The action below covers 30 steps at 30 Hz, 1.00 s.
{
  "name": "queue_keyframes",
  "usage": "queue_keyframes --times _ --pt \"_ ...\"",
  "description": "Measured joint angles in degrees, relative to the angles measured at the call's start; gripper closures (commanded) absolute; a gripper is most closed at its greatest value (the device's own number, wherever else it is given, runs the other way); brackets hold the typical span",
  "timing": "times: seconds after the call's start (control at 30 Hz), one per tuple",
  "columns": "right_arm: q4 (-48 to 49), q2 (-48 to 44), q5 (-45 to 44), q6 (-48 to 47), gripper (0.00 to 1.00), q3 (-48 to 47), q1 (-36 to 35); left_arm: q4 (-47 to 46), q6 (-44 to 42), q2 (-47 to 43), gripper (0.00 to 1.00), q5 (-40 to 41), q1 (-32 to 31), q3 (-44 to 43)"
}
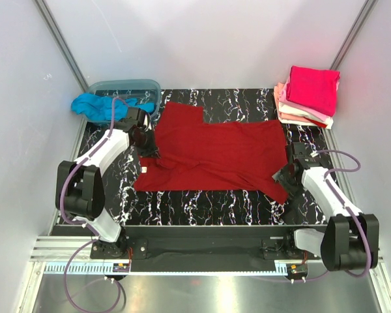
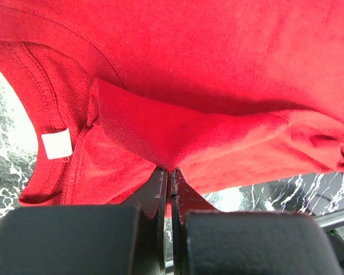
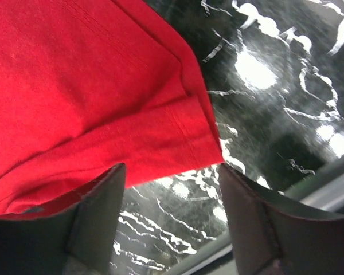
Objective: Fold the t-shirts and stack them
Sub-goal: Fold the tshirt
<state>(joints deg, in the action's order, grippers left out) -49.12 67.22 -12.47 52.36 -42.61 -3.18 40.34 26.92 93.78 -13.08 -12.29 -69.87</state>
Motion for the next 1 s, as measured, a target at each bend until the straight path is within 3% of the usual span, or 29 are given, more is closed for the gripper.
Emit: queue_keyframes --times 0.43,0.6,0.73,0.9,1.0 --pt "6.9 4.0 0.3 -1.0 0.50 4.0 3.0 -1.7 -2.3 -1.3 1.00 -2.2 1.1 4.0" --pt "7.8 4.1 1.3 -0.7 0.47 6.6 5.5 -2.7 -2.5 -1.5 1.00 -2.8 1.5 4.0" --pt "9.3 6.0 2.7 -0.5 0.51 6.9 6.2 -2.8 -2.5 -1.5 1.00 -3.1 1.8 4.0" --pt "10.8 7.8 4.9 -1.4 0.80 6.2 7.4 -3.2 -2.5 -1.6 1.00 -3.3 2.0 4.8" --pt "11.8 7.5 5.7 -1.4 0.84 6.3 7.5 -3.2 -2.5 -1.6 1.00 -3.3 2.1 4.9"
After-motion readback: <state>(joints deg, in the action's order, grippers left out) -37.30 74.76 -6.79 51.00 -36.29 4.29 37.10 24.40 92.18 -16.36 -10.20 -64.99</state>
